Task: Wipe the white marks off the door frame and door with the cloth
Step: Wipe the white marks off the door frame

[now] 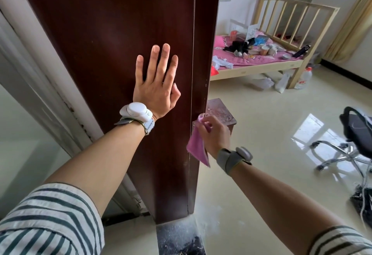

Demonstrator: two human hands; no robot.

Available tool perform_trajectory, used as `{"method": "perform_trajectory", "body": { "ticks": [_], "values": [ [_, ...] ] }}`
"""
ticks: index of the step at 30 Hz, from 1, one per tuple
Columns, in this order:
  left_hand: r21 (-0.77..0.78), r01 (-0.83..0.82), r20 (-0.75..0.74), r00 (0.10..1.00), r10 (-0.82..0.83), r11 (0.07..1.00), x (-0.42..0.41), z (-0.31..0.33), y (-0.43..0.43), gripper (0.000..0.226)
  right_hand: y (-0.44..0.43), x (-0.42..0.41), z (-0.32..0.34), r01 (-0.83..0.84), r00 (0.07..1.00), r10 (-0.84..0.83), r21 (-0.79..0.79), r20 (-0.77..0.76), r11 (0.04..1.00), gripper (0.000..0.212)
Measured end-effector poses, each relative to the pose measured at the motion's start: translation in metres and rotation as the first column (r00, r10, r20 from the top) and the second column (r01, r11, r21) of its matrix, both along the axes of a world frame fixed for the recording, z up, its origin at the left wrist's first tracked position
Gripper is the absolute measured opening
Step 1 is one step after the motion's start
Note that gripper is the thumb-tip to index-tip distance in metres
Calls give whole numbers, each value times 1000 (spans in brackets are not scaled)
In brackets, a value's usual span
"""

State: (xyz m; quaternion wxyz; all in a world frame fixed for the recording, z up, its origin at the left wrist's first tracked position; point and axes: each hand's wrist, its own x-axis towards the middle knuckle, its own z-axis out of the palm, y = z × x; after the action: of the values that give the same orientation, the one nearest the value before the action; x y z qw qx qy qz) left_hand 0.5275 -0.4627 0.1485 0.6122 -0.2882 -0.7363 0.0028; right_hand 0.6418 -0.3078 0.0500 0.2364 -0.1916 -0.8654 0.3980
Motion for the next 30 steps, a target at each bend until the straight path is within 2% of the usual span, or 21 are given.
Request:
{"method": "perform_trajectory", "body": {
  "ticks": [2, 5, 7, 9, 12, 15, 17, 20, 22, 25, 28, 30],
  "values": [
    [-3, 8, 7, 1000, -8, 1000, 1, 0, 0, 61, -3, -7, -4, 17, 1000, -17, 29, -2, 999, 8],
    [-19, 10, 14, 1000, -9, 1000, 0, -1, -3, 61, 16, -6, -22, 156, 972, -142, -61, 184, 986, 11],
    [-23, 6, 12, 1000, -6, 1000, -1, -2, -4, 60, 31, 5, -34, 217, 944, -203, -29, 260, 976, 15],
    [-20, -3, -1, 1000, 3, 1000, -1, -4, -2, 60, 34, 11, -38, 189, 969, -188, 8, 160, 982, 11],
    [8, -2, 4, 1000, 2, 1000, -1, -8, -1, 60, 19, 6, -31, 42, 998, -37, 95, -52, 995, 14],
    [8, 5, 5, 1000, -5, 1000, 0, -10, 1, 60, 6, -4, -26, -14, 992, 41, 221, -117, 975, 15],
    [9, 5, 7, 1000, -6, 1000, 0, -10, 1, 59, 5, -9, -35, -28, 999, 38, 271, -29, 962, 16],
    [12, 1, 15, 1000, -2, 1000, 0, -9, 1, 59, 6, -8, -59, -87, 971, 15, 292, 240, 952, 19],
    [7, -1, 18, 1000, 1, 1000, 1, -10, 1, 59, 8, -1, -66, -74, 958, -4, 260, 288, 963, 20],
    [9, -4, 18, 1000, 3, 1000, 0, -9, 1, 59, 5, 6, -56, -34, 995, 13, 214, 97, 976, 15],
    [12, -6, 23, 1000, 5, 1000, 1, -9, 1, 59, -2, 1, -31, 0, 990, 25, 176, -137, 984, 17],
    [10, -6, 27, 1000, 5, 1000, 1, -9, 1, 59, -8, -5, -23, 8, 983, 26, 182, -182, 983, 19]
  ]
}}
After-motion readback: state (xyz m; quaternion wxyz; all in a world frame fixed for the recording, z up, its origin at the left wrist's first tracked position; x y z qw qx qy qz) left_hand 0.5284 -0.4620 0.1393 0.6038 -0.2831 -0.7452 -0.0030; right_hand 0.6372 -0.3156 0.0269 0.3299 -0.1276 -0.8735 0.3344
